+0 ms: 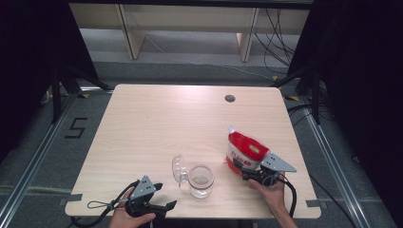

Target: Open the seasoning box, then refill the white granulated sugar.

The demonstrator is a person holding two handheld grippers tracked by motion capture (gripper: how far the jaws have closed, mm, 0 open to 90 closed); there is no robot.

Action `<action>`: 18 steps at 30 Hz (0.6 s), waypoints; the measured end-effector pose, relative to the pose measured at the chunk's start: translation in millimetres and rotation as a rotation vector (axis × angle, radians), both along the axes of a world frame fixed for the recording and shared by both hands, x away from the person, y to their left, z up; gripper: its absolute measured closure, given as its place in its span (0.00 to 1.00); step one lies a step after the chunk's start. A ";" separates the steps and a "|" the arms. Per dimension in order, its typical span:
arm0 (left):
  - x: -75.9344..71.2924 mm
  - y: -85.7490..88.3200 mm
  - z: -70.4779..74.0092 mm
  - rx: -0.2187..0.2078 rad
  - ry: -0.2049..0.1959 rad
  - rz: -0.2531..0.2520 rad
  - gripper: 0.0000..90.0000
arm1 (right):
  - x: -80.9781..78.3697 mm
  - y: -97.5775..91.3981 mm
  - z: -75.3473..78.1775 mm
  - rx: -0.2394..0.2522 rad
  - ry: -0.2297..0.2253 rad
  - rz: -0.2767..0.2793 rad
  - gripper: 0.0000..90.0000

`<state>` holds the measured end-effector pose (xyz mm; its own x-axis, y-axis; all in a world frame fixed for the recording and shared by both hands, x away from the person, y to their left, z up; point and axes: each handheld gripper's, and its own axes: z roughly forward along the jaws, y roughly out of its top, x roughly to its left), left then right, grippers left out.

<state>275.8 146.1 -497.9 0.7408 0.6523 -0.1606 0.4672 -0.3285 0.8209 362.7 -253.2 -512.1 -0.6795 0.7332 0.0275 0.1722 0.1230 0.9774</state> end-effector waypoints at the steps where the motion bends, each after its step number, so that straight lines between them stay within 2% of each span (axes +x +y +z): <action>1: 0.6 0.1 -0.4 -0.006 -0.005 -0.002 0.22 | 1.6 0.8 -0.8 0.011 -0.021 0.004 0.33; 2: 0.8 0.4 -0.1 -0.004 0.005 0.003 0.22 | 0.5 0.6 -0.7 0.007 -0.011 0.002 0.33; 3: 1.4 0.1 0.0 -0.003 0.012 0.007 0.22 | 0.9 0.4 -0.7 0.005 -0.020 0.006 0.34; 4: 3.2 0.6 0.0 0.007 -0.001 -0.004 0.22 | 1.7 -1.5 0.4 -0.028 -0.036 0.003 0.34; 5: 3.8 1.1 0.2 0.023 -0.003 -0.010 0.22 | 1.1 -0.4 -0.2 -0.014 -0.045 0.006 0.34; 6: 3.6 0.3 -0.1 0.017 -0.003 -0.005 0.22 | 2.2 -1.6 0.1 -0.027 -0.053 0.018 0.35; 7: 2.0 -1.5 -0.6 -0.010 0.014 0.011 0.22 | 2.6 -2.1 0.0 -0.034 -0.058 0.019 0.36; 10: 2.1 0.3 0.3 0.006 0.002 -0.002 0.22 | 1.4 -0.5 0.2 -0.013 -0.042 0.022 0.37; 12: 1.1 -0.2 -0.2 0.000 0.015 0.007 0.22 | 1.6 -0.2 0.0 -0.003 -0.040 0.026 0.38; 13: 0.7 -1.1 0.4 -0.006 0.021 0.007 0.22 | 2.2 -0.7 -0.3 -0.016 -0.049 0.020 0.38; 15: 0.8 -1.3 0.4 -0.007 0.020 0.006 0.22 | 1.2 1.4 -1.9 0.019 -0.034 0.005 0.39; 16: 0.9 -1.3 0.4 -0.008 0.020 0.007 0.23 | 1.9 -0.5 -0.8 -0.009 -0.018 0.036 0.39; 18: 1.2 -0.7 0.0 -0.011 0.013 0.003 0.23 | 4.0 -0.8 -1.0 -0.014 -0.033 0.049 0.39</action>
<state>277.0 145.4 -497.8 0.7366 0.6527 -0.1771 0.4786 -0.3181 0.8184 366.7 -254.0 -513.1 -0.7149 0.6992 -0.0059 0.1332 0.1445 0.9805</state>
